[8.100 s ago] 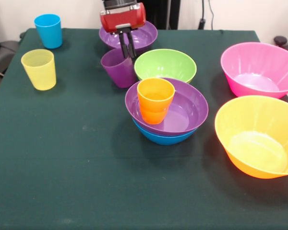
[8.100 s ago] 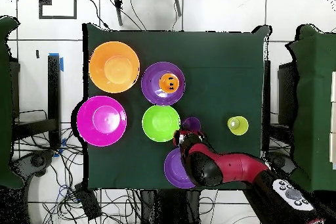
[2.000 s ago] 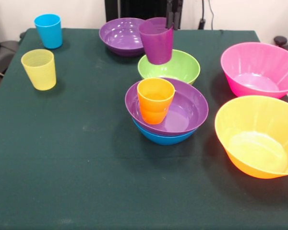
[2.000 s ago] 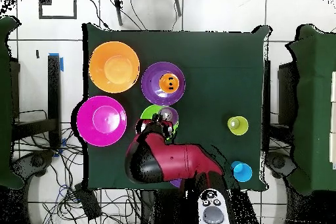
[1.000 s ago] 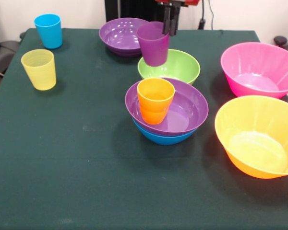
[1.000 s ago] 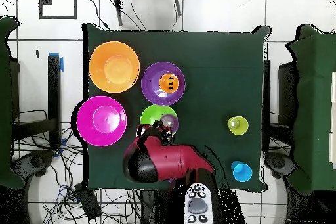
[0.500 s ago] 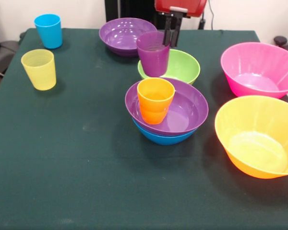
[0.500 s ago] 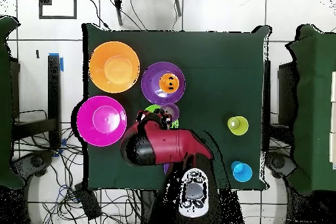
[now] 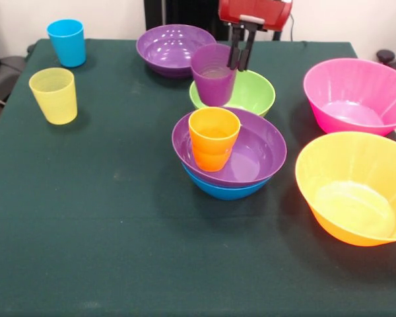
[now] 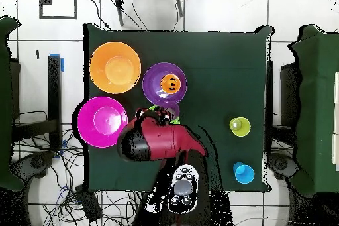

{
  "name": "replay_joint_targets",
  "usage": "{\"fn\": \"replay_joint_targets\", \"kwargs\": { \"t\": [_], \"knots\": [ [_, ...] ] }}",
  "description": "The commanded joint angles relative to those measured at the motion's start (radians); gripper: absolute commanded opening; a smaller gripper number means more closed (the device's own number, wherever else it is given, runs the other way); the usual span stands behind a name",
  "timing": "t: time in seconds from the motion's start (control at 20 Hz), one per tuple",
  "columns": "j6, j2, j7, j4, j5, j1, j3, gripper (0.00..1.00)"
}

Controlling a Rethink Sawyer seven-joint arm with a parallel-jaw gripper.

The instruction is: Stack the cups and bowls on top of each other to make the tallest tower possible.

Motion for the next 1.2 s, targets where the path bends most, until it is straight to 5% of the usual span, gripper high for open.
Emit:
{"fn": "replay_joint_targets", "kwargs": {
  "t": [0.05, 0.65, 0.95, 1.2],
  "knots": [
    [0.088, 0.068, 0.138, -0.059, 0.041, 0.046, -0.005, 0.00],
    [0.090, 0.044, 0.101, -0.048, 0.056, 0.034, -0.009, 0.00],
    [0.276, -0.172, 0.037, 0.042, 0.067, 0.029, 0.005, 0.00],
    [0.327, -0.190, 0.029, 0.031, 0.072, 0.015, 0.027, 0.00]
  ]
}}
